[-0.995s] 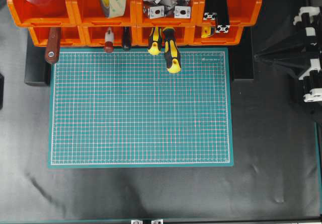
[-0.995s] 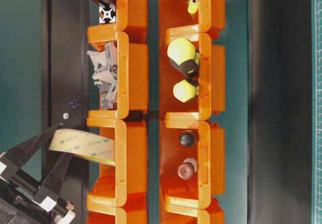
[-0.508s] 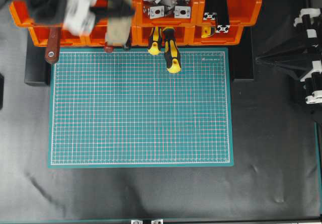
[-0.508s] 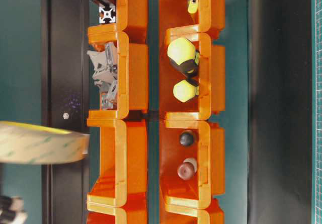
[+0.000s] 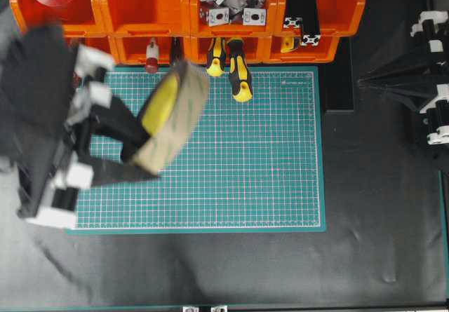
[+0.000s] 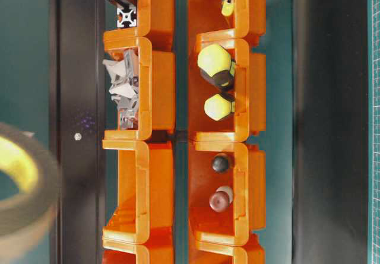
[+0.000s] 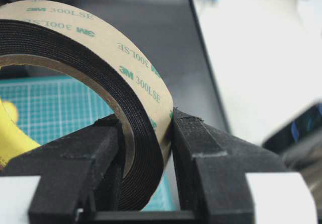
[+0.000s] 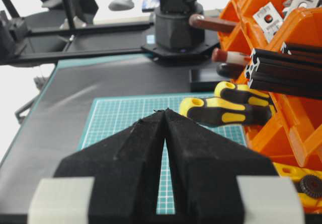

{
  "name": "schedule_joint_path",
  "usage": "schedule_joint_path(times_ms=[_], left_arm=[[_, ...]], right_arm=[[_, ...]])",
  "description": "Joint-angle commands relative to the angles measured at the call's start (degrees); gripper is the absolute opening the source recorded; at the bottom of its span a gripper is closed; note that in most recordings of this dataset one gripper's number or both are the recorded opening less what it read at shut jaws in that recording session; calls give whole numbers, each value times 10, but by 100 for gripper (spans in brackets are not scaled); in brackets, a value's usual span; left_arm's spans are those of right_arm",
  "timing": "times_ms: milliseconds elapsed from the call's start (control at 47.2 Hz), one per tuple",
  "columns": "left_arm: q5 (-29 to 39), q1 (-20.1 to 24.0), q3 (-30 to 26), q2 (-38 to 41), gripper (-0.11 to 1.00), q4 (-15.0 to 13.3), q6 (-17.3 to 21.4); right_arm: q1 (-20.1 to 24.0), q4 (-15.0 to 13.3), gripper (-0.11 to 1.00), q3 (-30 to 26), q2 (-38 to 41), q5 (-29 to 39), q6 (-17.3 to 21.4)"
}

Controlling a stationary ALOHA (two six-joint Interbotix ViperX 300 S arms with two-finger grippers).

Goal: Pick foam from container rack with left arm.
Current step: 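Carry the tape roll out of the bin and lower it onto the mat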

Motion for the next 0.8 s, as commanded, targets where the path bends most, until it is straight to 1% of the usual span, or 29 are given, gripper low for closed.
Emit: schedule_joint_path(times_ms=[0, 85, 190, 296, 444, 529, 614, 677, 783], left_arm=[[2, -13, 9, 7, 26, 3, 21], [8, -18, 25, 21, 26, 3, 20], [28, -25, 57, 46, 26, 3, 21], [47, -26, 71, 76, 26, 3, 30], [106, -26, 62, 114, 26, 4, 44], [155, -26, 50, 131, 26, 5, 59], [208, -25, 36, 142, 26, 11, 82], [221, -23, 31, 145, 26, 11, 91], [220, -17, 29, 147, 26, 11, 98]], right_arm=[[0, 2, 1, -16, 3, -6, 1], [1, 1, 1, -17, 3, -6, 1], [0, 1, 1, -17, 3, -6, 1], [0, 1, 1, -17, 3, -7, 1], [0, 1, 1, -17, 3, -10, 1], [0, 1, 1, -17, 3, -12, 1], [0, 1, 1, -17, 2, -18, 1], [0, 1, 1, -17, 3, -25, 2], [0, 4, 1, -17, 3, -28, 2]])
